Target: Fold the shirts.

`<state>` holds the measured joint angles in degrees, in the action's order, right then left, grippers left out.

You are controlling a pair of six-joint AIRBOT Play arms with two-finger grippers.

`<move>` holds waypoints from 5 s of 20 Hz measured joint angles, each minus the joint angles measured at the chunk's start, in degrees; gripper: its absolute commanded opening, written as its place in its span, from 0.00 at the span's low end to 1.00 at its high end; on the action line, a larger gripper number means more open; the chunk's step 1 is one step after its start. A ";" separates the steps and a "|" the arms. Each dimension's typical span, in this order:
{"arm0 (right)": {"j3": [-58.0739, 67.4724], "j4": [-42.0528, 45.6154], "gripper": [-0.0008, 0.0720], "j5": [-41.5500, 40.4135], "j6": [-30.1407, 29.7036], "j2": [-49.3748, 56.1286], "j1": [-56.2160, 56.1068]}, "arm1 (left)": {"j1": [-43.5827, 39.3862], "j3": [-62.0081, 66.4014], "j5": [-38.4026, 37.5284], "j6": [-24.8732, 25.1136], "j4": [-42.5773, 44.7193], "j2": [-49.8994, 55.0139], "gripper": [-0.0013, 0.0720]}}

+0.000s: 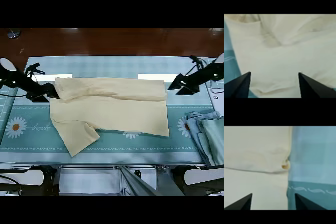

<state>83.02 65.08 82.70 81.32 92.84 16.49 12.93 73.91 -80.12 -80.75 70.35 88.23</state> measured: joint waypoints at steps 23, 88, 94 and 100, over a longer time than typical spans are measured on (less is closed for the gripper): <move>-54.38 -7.85 0.86 -14.49 -4.98 -37.31 7.82 | 5.75 -51.21 21.64 20.28 -31.93 -21.11 0.05; 7.43 -11.61 0.04 -3.10 -2.69 9.90 -6.45 | -12.90 -12.63 22.88 7.30 -21.62 -14.67 0.05; -9.46 -5.14 0.04 -5.66 -3.50 -18.23 -6.97 | -32.72 -12.28 36.13 7.82 -22.32 -11.98 0.05; -25.75 -3.56 0.04 -6.16 -0.48 -43.91 -7.02 | -47.69 0.04 40.94 3.30 -22.36 3.28 0.05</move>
<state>57.28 61.52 76.53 80.84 48.93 9.47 -34.76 73.95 -39.18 -77.45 47.99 91.50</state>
